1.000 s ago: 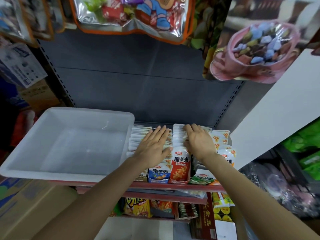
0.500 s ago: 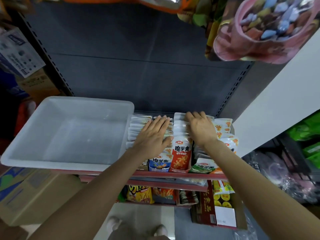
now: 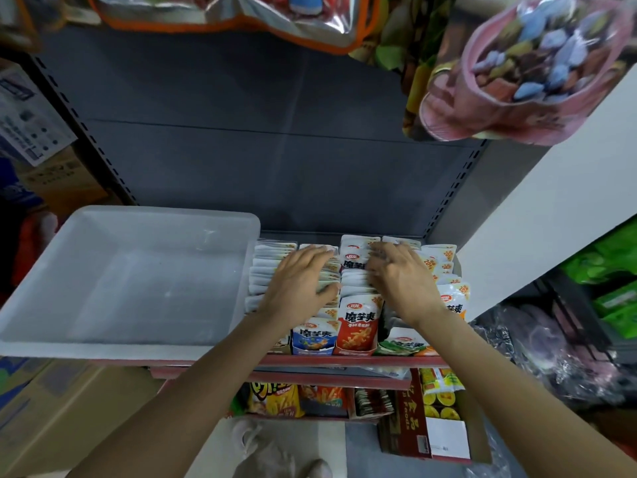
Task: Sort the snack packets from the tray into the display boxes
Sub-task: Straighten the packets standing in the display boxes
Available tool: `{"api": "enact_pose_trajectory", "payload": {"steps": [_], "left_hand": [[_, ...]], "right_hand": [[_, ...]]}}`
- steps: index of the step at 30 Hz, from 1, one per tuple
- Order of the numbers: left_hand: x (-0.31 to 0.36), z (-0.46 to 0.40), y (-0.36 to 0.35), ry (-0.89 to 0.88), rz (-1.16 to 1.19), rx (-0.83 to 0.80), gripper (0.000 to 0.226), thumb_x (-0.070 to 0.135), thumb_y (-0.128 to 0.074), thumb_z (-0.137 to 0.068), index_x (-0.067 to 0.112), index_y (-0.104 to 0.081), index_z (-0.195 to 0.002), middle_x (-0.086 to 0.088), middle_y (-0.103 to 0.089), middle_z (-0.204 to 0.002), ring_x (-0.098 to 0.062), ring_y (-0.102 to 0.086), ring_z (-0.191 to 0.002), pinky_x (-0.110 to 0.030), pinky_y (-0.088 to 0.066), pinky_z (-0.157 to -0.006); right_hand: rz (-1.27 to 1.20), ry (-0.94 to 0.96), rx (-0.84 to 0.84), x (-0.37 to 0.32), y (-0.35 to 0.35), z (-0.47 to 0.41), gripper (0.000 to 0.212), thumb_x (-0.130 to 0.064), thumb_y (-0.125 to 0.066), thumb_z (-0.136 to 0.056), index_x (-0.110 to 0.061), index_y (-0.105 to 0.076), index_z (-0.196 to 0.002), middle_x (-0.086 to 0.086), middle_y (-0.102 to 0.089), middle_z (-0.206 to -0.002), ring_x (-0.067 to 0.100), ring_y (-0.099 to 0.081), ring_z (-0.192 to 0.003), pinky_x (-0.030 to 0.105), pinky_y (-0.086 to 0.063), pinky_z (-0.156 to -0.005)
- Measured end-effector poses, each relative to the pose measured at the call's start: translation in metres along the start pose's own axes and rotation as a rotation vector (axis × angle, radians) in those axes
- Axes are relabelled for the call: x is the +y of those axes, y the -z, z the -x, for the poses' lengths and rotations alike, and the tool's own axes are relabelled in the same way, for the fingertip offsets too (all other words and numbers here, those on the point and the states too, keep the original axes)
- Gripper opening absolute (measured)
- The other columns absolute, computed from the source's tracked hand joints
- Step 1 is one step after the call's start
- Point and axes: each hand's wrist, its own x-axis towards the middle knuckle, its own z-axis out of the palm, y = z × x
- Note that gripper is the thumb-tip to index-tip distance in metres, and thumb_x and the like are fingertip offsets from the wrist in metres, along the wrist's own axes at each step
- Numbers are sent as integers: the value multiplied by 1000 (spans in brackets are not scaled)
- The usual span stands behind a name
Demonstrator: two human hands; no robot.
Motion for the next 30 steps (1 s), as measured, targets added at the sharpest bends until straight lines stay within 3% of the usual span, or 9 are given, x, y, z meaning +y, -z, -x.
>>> {"api": "enact_pose_trajectory", "payload": {"steps": [5, 9, 12, 14, 16, 18, 20, 23, 30], "left_hand": [[7, -30, 9, -49, 127, 97, 31, 24, -53, -94, 15, -56, -124, 0, -54, -127, -16, -47, -119, -30, -35, -101], [8, -54, 6, -73, 111, 15, 39, 24, -64, -87, 18, -54, -125, 0, -50, -127, -18, -45, -117, -36, -38, -100], [6, -65, 2, -25, 174, -45, 41, 22, -68, -84, 17, -52, -122, -2, -49, -128, -19, -46, -119, -36, -40, -100], [6, -73, 4, 56, 248, -129, 46, 24, -68, -85, 15, -48, -125, -5, -53, -129, -22, -53, -116, -38, -44, -97], [6, -79, 6, 77, 284, -214, 45, 25, -67, -86, 14, -53, -127, -6, -59, -125, -22, -58, -109, -40, -47, -95], [5, -81, 8, 60, 297, -232, 31, 22, -67, -86, 14, -64, -116, -4, -66, -113, -18, -61, -102, -39, -48, -92], [4, -82, 11, 72, 324, -222, 24, 18, -65, -87, 15, -68, -111, -1, -68, -110, -15, -62, -102, -32, -48, -92], [4, -78, 15, 95, 357, -207, 31, 17, -57, -90, 19, -64, -119, 3, -65, -117, -11, -59, -107, -29, -46, -95], [-1, -72, -3, 6, 163, -225, 42, 25, -64, -86, 20, -56, -127, -1, -56, -124, -19, -49, -117, -41, -42, -98]], "right_hand": [[5, 27, -31, 4, -6, -10, 30, -1, -82, -58, -17, -71, -81, 3, -65, -75, 20, -65, -73, 39, -45, -99], [-32, 21, -61, 8, -8, -10, 30, -2, -83, -55, -17, -70, -78, 3, -64, -71, 20, -64, -68, 32, -52, -85], [-115, 9, -148, 7, 5, -11, 23, 1, -68, -73, -9, -64, -94, 13, -65, -80, 34, -62, -77, 32, -47, -71], [-63, -10, -242, 6, 14, -17, 30, -11, -54, -89, -11, -51, -119, 14, -67, -96, 34, -59, -93, 34, -41, -79], [-5, 5, -316, 8, 17, -25, 32, -21, -47, -95, -19, -48, -127, 10, -67, -108, 31, -57, -103, 33, -37, -90], [51, 24, -315, 8, 16, -31, 27, -20, -45, -96, -22, -57, -120, 7, -67, -109, 29, -58, -105, 32, -34, -95], [117, 13, -220, 6, 13, -32, 18, -15, -56, -88, -17, -66, -102, 7, -70, -93, 29, -62, -95, 33, -33, -90], [168, -18, -75, 2, 7, -28, 20, -9, -82, -53, -14, -68, -67, 2, -62, -57, 24, -62, -61, 30, -28, -70], [139, -63, 16, -3, 1, -20, 38, -9, -87, -43, -14, -67, -76, 4, -64, -68, 24, -62, -64, 27, -48, -60]]}}
